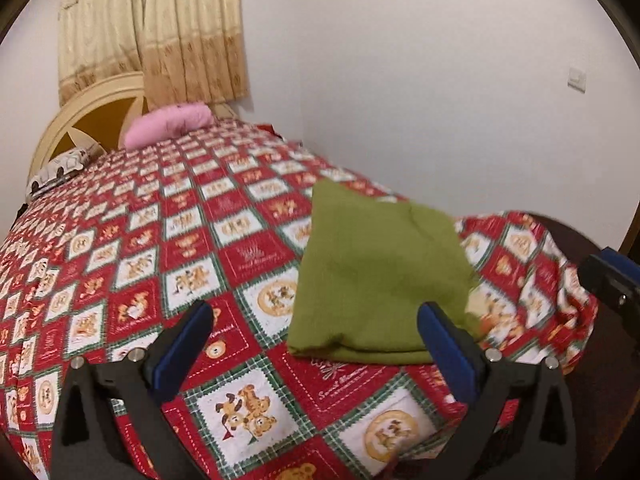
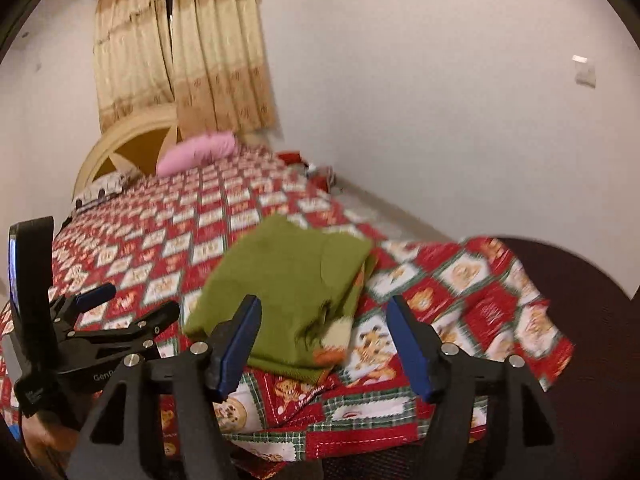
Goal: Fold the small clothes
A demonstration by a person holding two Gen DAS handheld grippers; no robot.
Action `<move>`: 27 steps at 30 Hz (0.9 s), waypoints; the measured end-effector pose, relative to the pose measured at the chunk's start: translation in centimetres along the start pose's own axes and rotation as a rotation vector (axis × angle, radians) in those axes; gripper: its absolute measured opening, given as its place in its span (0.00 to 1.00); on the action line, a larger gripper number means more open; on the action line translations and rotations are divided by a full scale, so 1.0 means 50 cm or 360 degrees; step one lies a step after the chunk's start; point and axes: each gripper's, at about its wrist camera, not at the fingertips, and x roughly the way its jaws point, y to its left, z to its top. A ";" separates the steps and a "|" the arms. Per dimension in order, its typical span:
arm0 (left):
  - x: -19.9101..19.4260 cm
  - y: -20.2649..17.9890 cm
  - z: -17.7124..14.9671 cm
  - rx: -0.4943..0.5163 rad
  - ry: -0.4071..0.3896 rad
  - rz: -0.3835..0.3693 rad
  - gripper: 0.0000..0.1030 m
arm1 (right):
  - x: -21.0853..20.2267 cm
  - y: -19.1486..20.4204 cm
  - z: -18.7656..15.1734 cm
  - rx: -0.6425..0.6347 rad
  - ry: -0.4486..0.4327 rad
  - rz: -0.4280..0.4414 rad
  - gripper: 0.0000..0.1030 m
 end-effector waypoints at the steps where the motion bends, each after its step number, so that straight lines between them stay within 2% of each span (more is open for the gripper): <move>1: -0.016 -0.001 0.003 -0.0005 -0.0032 -0.0014 1.00 | -0.010 0.002 0.003 0.0001 -0.0034 -0.0006 0.70; 2: -0.029 -0.001 0.004 -0.0003 -0.0062 -0.0014 1.00 | -0.030 0.004 0.009 0.0002 -0.0099 -0.0016 0.74; 5: -0.060 -0.004 0.006 0.0009 -0.0132 0.0031 1.00 | -0.065 0.008 0.020 -0.0004 -0.0218 -0.0052 0.76; 8: -0.088 -0.003 0.004 0.0009 -0.0189 0.0075 1.00 | -0.087 0.018 0.028 -0.0017 -0.0282 -0.0078 0.77; 15: -0.120 -0.001 0.010 -0.0049 -0.0231 0.0044 1.00 | -0.103 0.033 0.028 -0.0056 -0.0294 -0.0062 0.78; 23: -0.131 -0.018 0.009 0.0022 -0.0274 0.0082 1.00 | -0.128 0.037 0.029 -0.0066 -0.0358 -0.0076 0.78; 27: -0.131 -0.020 0.009 0.0030 -0.0271 0.0081 1.00 | -0.123 0.036 0.026 -0.0063 -0.0336 -0.0073 0.78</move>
